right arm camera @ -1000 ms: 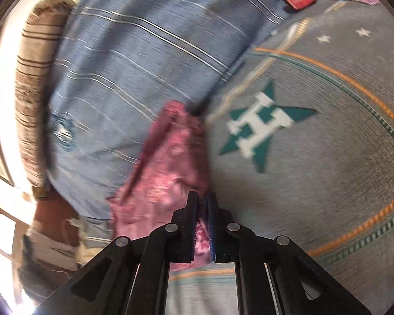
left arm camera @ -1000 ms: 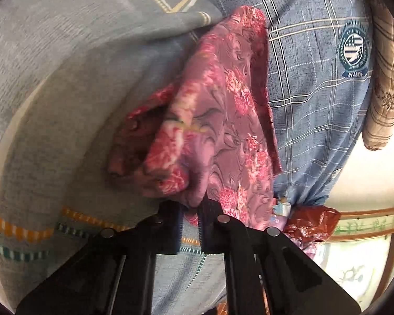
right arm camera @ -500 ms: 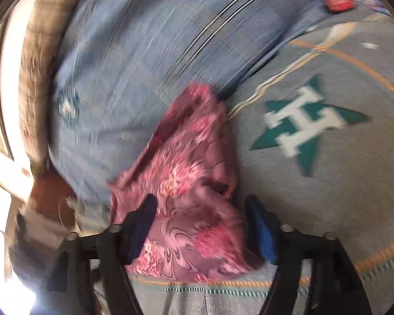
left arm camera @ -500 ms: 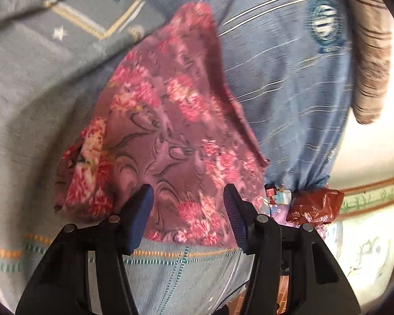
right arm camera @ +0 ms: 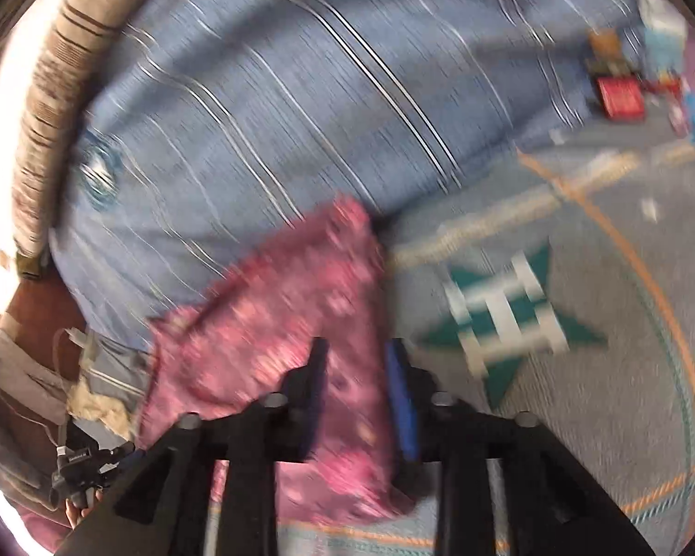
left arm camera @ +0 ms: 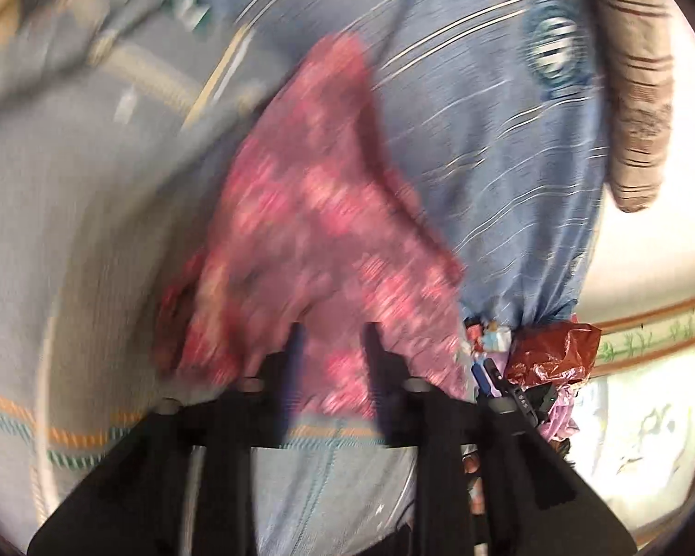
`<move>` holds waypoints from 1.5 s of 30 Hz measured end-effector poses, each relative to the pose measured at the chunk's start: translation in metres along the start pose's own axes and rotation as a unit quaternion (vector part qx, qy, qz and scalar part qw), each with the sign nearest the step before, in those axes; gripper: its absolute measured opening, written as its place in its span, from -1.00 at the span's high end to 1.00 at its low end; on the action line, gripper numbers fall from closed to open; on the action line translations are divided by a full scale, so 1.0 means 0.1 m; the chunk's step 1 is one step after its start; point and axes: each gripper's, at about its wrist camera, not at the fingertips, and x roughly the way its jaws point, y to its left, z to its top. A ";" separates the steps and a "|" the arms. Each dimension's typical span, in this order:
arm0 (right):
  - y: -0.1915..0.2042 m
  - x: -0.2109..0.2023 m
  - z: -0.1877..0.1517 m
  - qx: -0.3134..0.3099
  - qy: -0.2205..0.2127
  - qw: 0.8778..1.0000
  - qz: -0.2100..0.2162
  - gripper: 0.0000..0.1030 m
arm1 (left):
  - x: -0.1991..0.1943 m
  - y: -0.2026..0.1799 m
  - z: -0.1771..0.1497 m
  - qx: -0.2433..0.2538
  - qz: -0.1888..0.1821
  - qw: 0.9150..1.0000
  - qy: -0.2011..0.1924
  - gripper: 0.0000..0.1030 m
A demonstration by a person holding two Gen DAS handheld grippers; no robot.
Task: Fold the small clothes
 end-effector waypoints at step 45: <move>0.22 0.26 -0.38 0.013 0.026 0.999 0.019 0.02 | 0.44 0.07 0.03 0.081 0.132 0.988 0.025 -0.15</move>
